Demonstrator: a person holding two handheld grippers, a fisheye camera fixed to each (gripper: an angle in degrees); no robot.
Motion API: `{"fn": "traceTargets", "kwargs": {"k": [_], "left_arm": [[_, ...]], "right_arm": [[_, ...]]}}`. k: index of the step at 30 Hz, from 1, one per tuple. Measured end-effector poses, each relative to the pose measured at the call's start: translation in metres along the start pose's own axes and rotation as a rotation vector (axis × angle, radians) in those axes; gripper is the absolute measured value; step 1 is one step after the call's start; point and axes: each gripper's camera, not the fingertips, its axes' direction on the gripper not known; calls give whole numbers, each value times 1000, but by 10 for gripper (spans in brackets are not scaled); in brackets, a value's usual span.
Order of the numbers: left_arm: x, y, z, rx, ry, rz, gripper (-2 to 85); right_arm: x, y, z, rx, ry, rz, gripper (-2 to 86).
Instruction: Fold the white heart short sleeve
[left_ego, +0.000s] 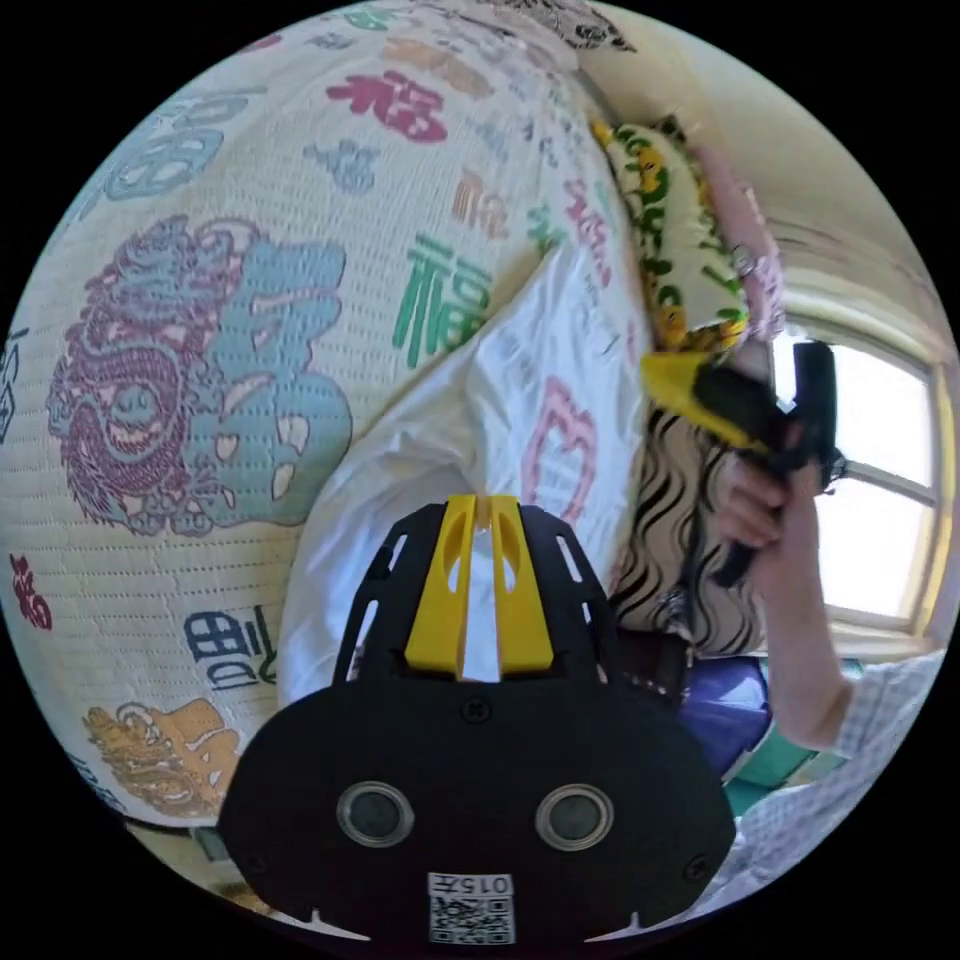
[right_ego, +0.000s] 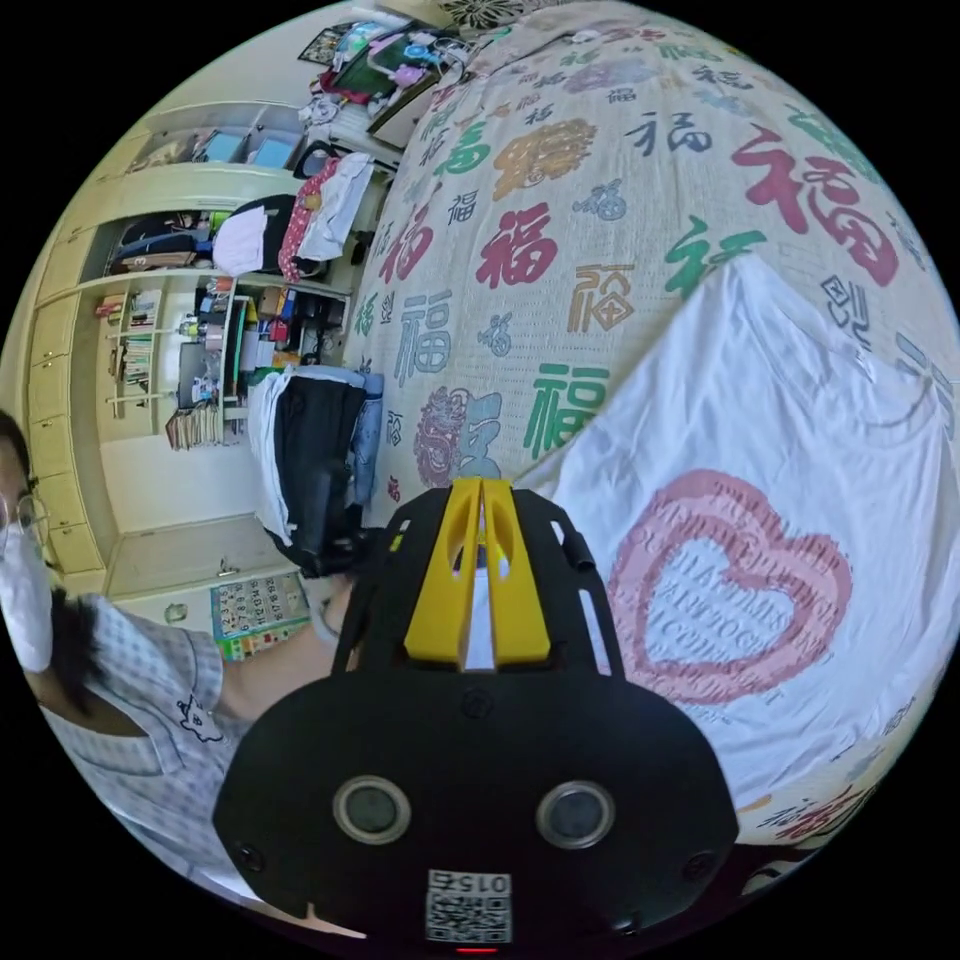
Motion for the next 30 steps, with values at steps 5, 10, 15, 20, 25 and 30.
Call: {"fn": "traceTargets", "kwargs": {"k": [5, 10, 15, 20, 25, 30], "left_arm": [[10, -51, -67, 161, 230, 87, 22], [38, -110, -111, 178, -245, 239, 45], [20, -93, -139, 153, -237, 238, 66], [-26, -58, -110, 77, -197, 88, 81], [-37, -62, -79, 93, -124, 28, 63], [-37, -39, -110, 209, -164, 58, 0]], "right_arm": [[24, -38, 5, 70, -36, -1, 63], [40, -97, 23, 97, -25, -11, 65], [54, -154, 69, -30, 139, -61, 70], [97, -200, 111, -107, 406, 39, 84], [139, -228, 130, -104, 318, 132, 92], [167, -254, 135, -16, 169, 216, 72]]}}
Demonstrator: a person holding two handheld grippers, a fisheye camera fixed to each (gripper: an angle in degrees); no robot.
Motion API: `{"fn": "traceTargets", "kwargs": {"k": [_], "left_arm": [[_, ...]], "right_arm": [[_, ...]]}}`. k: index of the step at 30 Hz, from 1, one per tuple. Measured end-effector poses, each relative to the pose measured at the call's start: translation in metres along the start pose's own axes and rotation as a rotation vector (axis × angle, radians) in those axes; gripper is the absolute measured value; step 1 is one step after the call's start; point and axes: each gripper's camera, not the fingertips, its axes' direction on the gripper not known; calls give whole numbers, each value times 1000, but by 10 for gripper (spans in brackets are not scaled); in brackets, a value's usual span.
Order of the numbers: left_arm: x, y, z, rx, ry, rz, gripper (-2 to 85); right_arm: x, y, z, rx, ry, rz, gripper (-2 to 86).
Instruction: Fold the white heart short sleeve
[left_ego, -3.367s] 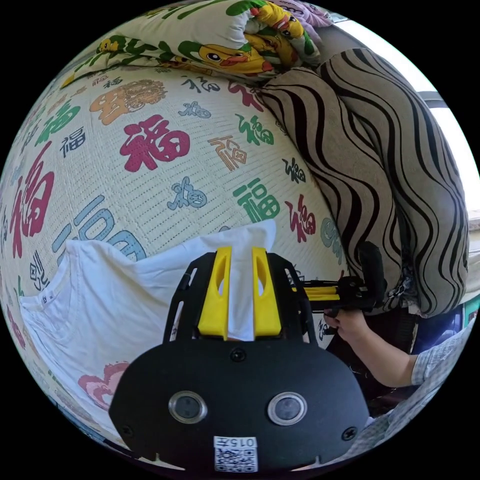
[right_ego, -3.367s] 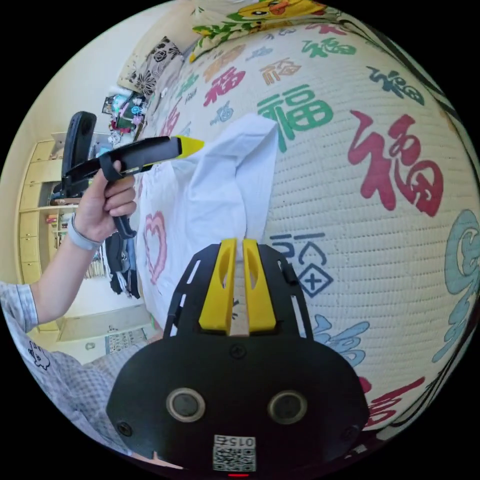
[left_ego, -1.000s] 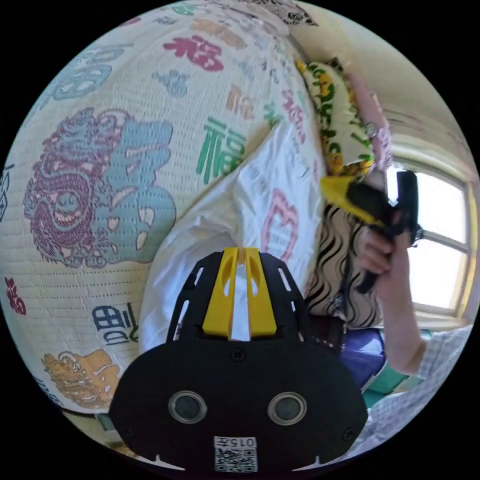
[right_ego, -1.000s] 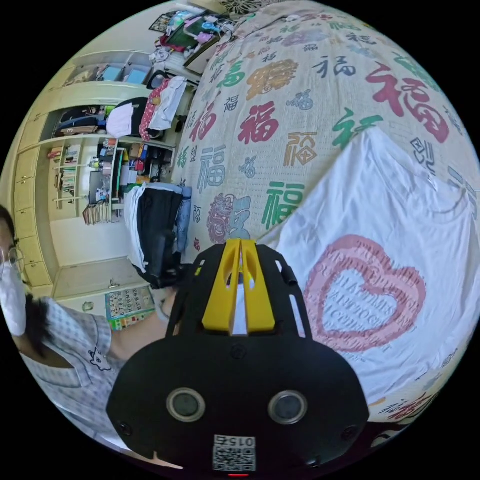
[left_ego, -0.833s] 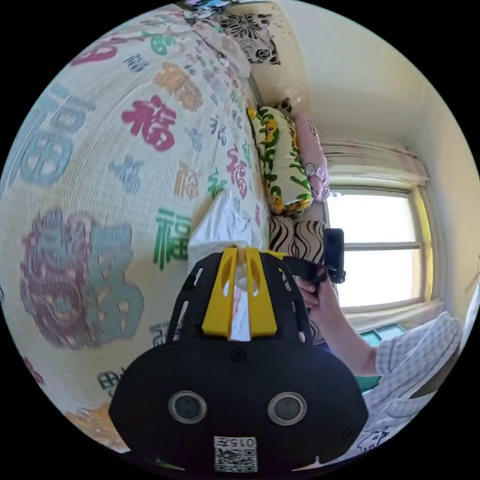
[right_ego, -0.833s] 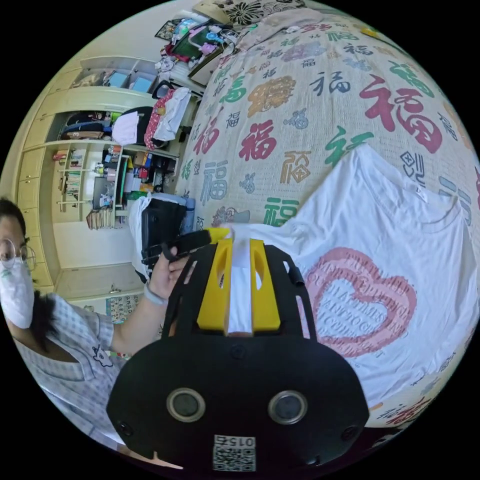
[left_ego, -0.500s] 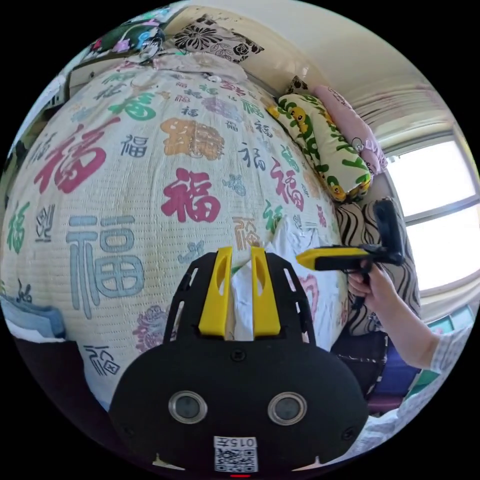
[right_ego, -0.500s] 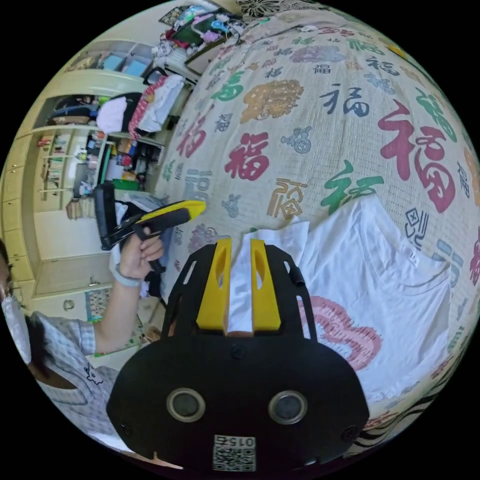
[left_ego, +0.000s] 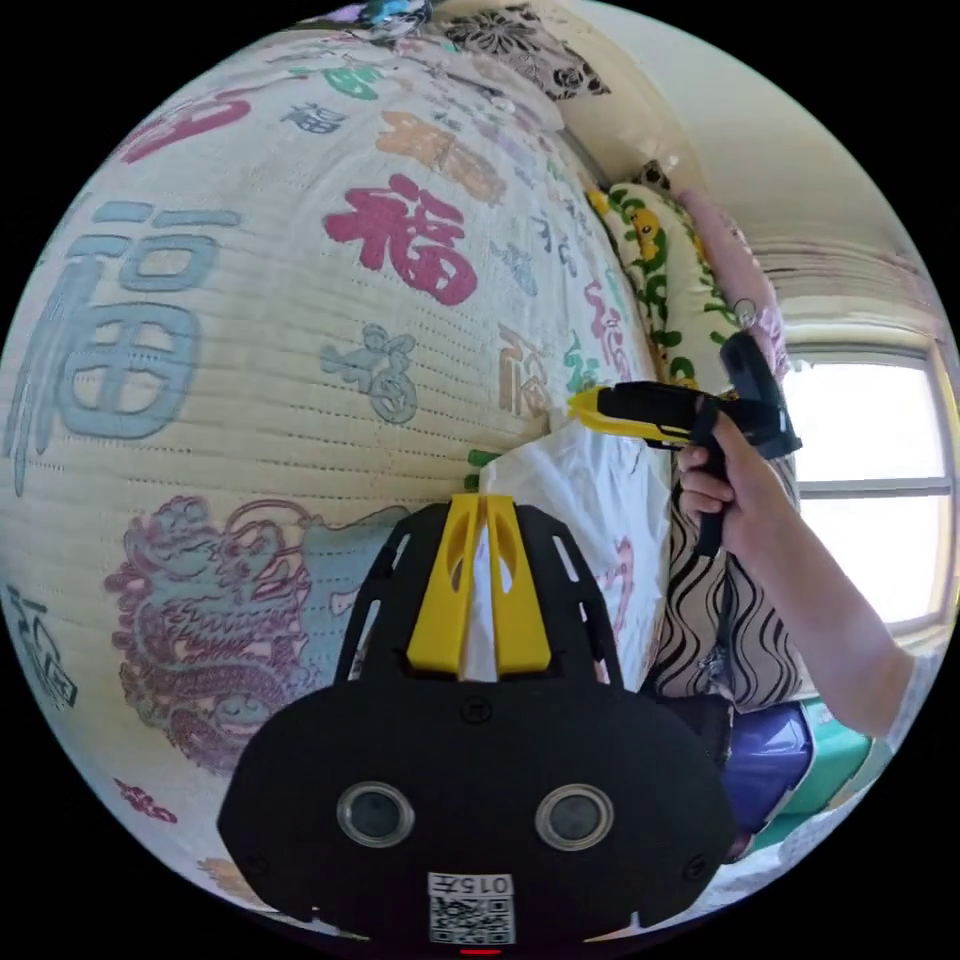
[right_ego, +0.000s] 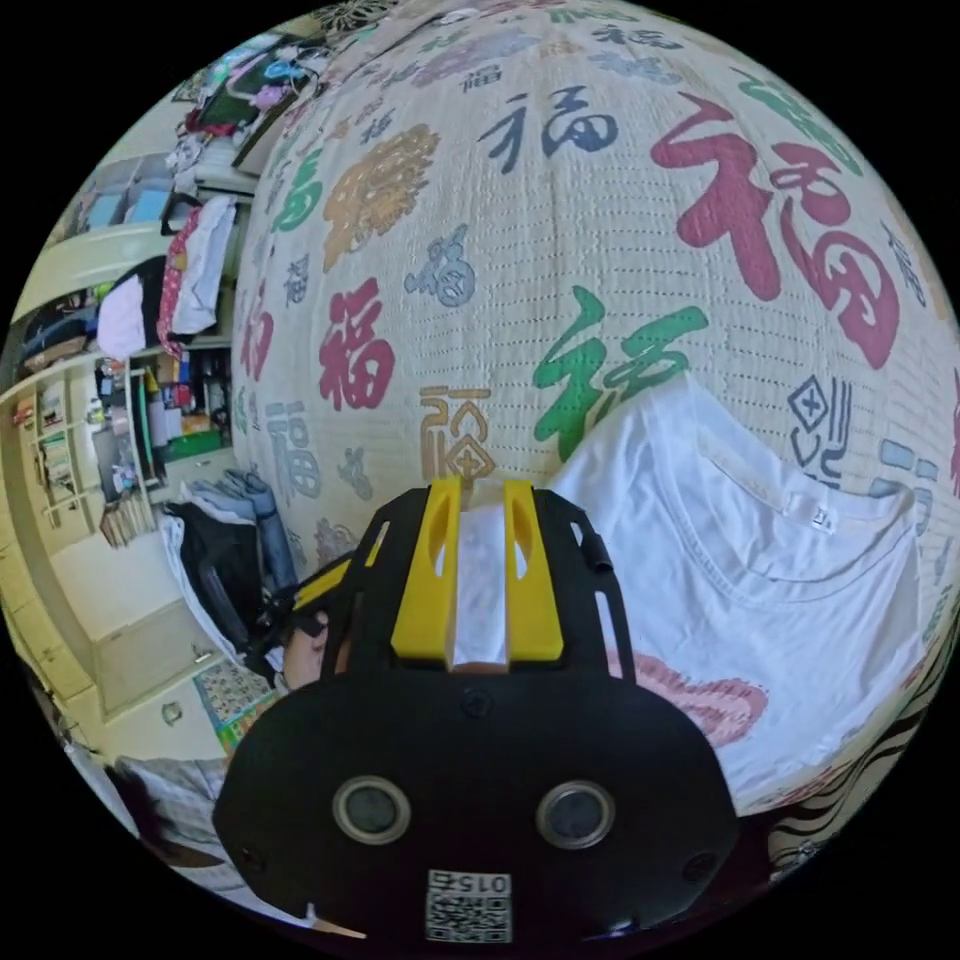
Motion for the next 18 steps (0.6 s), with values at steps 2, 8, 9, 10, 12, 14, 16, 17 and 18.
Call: {"fn": "traceTargets", "kwargs": {"k": [2, 8, 9, 10, 12, 14, 16, 17, 18], "left_arm": [[-6, 19, -33, 100, -79, -34, -4], [-39, 81, -73, 180, -72, -180, -6], [-41, 86, -70, 170, -78, -194, -6], [-43, 88, -66, 159, -75, -207, -6], [-43, 90, -66, 171, -68, -212, -6], [-42, 90, -66, 181, -60, -205, -6], [-43, 91, -67, 175, -67, -200, -6], [-43, 91, -68, 174, -68, -198, -6], [-44, 92, -71, 181, -68, -195, -6]], "right_arm": [[-5, -6, -3, 32, -36, -50, 60], [-40, -23, 40, -161, 123, -297, 64], [-45, -25, 46, -175, 150, -320, 67], [-55, -28, 58, -196, 191, -364, 75], [-68, -34, 72, -225, 187, -413, 78], [-83, -43, 94, -282, 225, -450, 67], [-89, -45, 110, -311, 334, -476, 38], [-93, -45, 112, -313, 395, -517, 15], [-94, -45, 112, -317, 393, -529, 3]]}}
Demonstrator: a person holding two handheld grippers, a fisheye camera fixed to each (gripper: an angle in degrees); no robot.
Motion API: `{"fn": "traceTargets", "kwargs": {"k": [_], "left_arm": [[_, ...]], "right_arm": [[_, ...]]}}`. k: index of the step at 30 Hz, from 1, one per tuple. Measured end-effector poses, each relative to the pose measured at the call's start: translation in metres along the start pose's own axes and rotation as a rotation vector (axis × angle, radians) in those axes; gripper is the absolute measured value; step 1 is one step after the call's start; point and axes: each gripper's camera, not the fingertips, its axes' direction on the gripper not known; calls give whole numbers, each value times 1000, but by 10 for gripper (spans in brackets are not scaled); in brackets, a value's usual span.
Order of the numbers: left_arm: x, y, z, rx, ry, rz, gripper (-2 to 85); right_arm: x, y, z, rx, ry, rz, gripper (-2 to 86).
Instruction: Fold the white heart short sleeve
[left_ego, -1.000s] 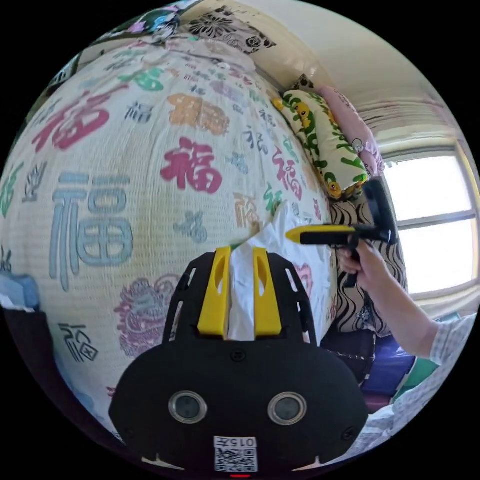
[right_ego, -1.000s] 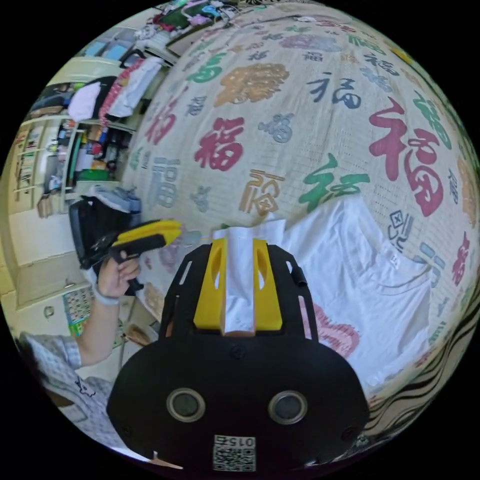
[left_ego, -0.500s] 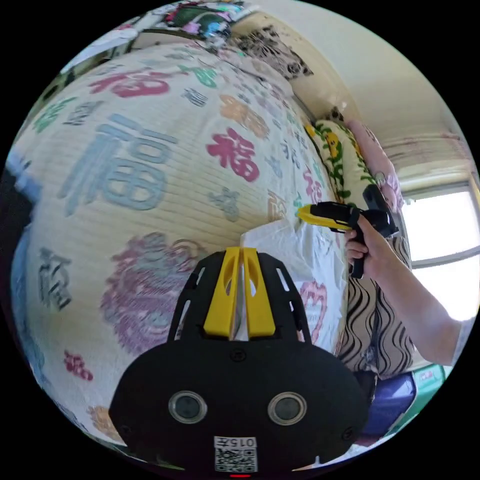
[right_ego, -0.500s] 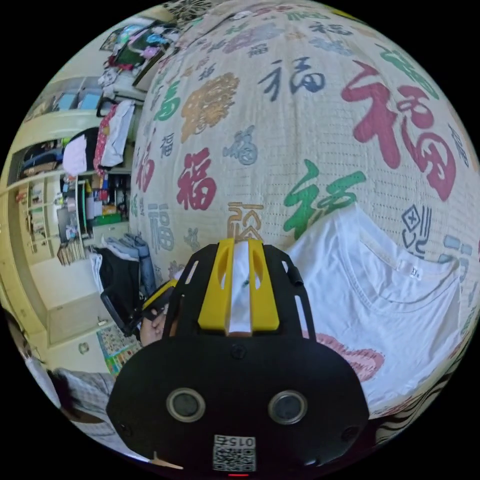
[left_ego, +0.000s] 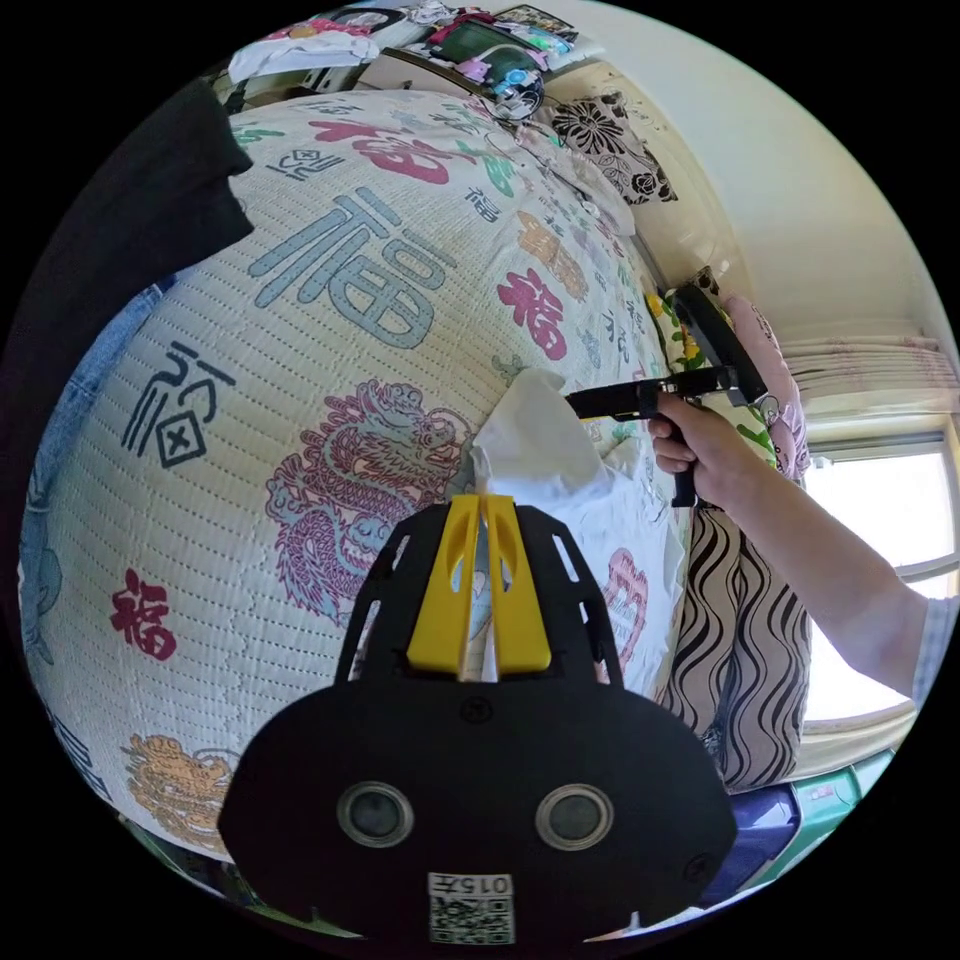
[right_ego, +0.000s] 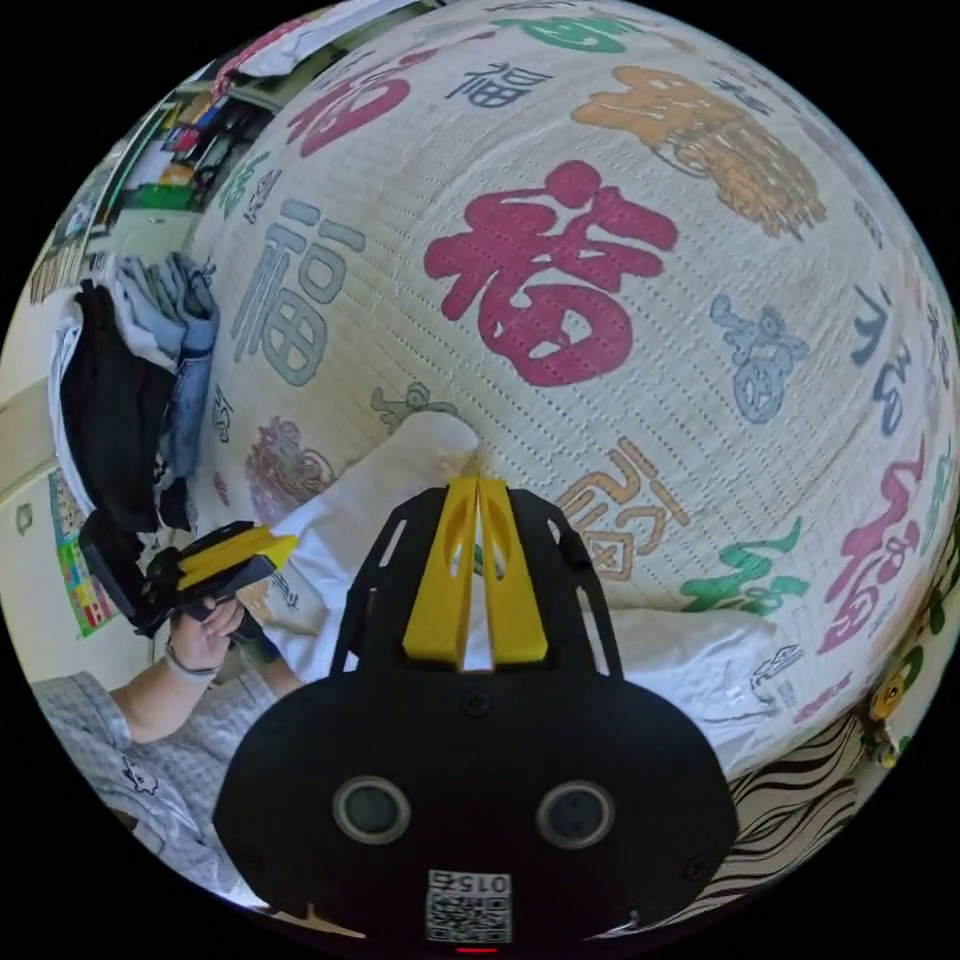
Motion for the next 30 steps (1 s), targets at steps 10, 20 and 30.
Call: {"fn": "traceTargets", "kwargs": {"k": [10, 20, 30], "left_arm": [[-1, 14, -11, 80, -38, 42, -7], [-20, 30, -6, 66, 5, 18, -6], [-24, 36, 0, 109, 10, 29, -6]], "right_arm": [[-3, -20, -47, 84, -36, -66, 2], [2, 26, -11, -66, -221, 7, -4], [-18, 55, -80, 171, -210, -23, -7]]}}
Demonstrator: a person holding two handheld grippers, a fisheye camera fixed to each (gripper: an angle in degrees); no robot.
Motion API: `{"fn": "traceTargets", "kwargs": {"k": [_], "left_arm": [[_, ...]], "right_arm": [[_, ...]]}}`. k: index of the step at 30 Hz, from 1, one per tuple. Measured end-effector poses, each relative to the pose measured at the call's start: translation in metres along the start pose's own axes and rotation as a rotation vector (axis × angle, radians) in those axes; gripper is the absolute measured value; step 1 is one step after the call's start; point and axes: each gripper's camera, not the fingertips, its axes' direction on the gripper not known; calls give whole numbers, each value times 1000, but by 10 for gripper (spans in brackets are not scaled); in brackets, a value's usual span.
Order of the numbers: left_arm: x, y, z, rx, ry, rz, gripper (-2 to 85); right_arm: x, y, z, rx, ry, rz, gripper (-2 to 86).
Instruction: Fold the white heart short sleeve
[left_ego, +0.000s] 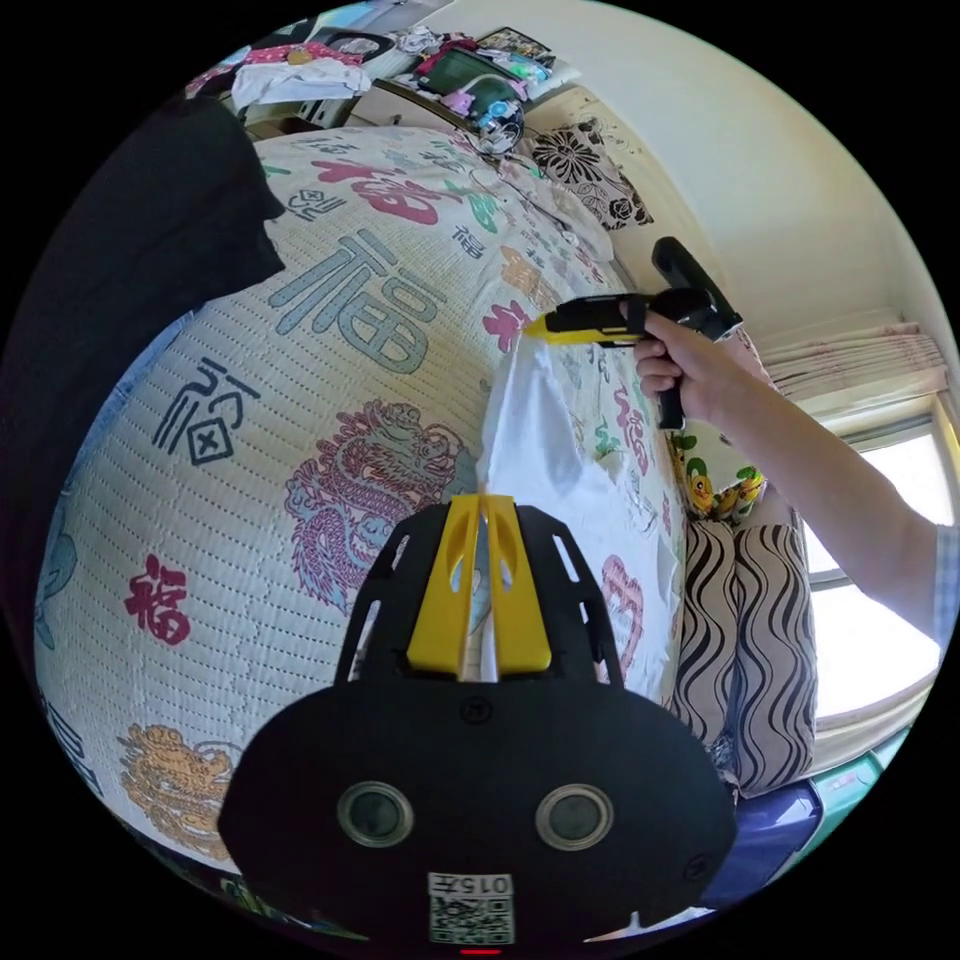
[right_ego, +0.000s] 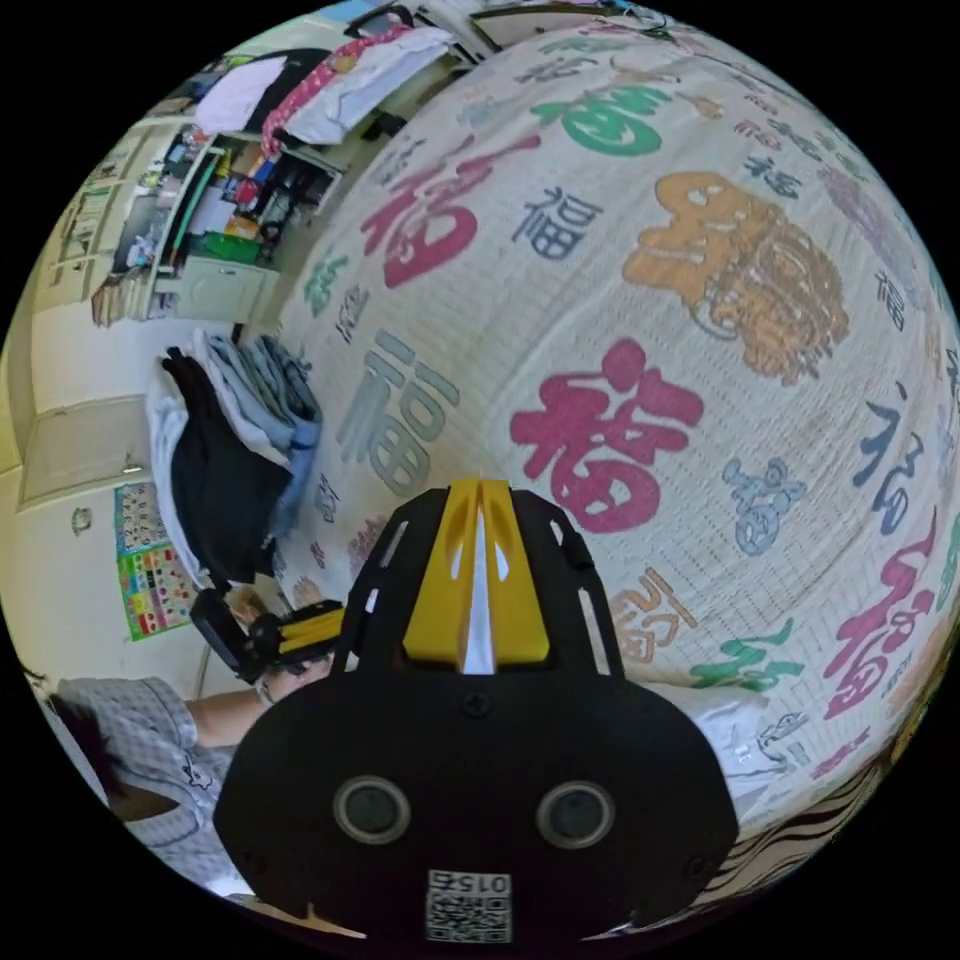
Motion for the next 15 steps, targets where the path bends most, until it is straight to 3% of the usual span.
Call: {"fn": "traceTargets", "kwargs": {"k": [6, 11, 15], "left_arm": [[-17, -2, 10, 36, -119, -76, -7], [-29, 14, 7, -14, -110, -60, 12], [-29, 60, 2, -200, -66, 53, 52]], "right_arm": [[-42, 3, 16, -62, 180, -53, 12], [-56, 83, -27, 166, 219, -14, 59], [-38, 197, -71, 305, 28, 77, 66]]}}
